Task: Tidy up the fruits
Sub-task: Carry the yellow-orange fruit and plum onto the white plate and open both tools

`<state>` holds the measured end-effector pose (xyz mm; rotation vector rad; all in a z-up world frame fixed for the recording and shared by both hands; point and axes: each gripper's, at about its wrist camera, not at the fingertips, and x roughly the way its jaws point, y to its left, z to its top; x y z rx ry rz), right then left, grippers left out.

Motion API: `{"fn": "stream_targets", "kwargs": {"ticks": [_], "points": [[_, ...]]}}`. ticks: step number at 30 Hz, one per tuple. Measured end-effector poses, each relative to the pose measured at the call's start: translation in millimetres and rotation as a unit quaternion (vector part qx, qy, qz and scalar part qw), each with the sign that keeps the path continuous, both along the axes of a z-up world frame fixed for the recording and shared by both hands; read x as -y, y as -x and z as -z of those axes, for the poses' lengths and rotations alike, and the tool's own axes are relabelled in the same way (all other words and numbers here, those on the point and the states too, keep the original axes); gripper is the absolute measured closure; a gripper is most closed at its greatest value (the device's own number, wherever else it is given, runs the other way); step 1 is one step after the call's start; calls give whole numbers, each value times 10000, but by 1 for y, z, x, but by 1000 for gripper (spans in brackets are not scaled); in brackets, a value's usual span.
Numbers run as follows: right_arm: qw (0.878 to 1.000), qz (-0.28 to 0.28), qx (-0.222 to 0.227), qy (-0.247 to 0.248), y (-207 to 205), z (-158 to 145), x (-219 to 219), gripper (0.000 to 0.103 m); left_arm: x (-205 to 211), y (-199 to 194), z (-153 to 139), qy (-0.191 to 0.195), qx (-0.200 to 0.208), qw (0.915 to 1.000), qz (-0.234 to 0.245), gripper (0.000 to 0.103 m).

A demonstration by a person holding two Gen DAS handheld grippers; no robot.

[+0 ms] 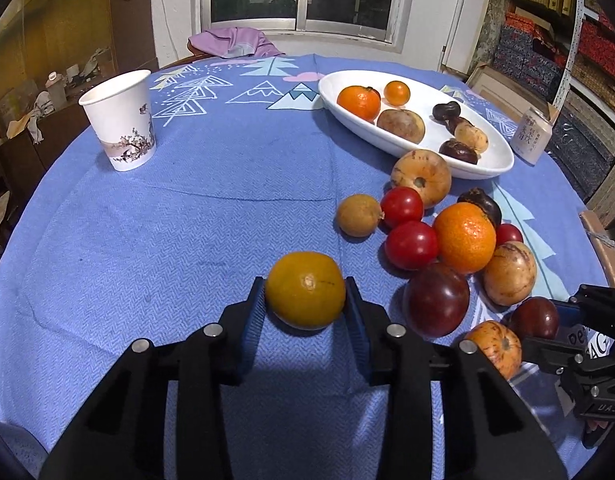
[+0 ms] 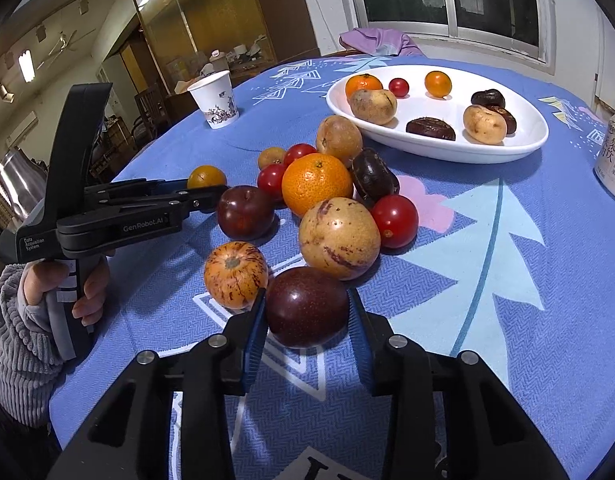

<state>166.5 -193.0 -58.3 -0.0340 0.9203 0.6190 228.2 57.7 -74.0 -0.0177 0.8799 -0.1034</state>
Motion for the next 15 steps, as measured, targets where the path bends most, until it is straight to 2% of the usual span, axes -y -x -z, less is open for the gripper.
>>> {"fn": "stream_targets", "kwargs": {"ticks": [11, 15], "points": [[9999, 31, 162, 15, 9, -5, 4, 64, 3, 14, -7, -72, 198, 9998, 29, 65], [9996, 126, 199, -166, 17, -8, 13, 64, 10, 24, -9, -108, 262, 9995, 111, 65]]}}
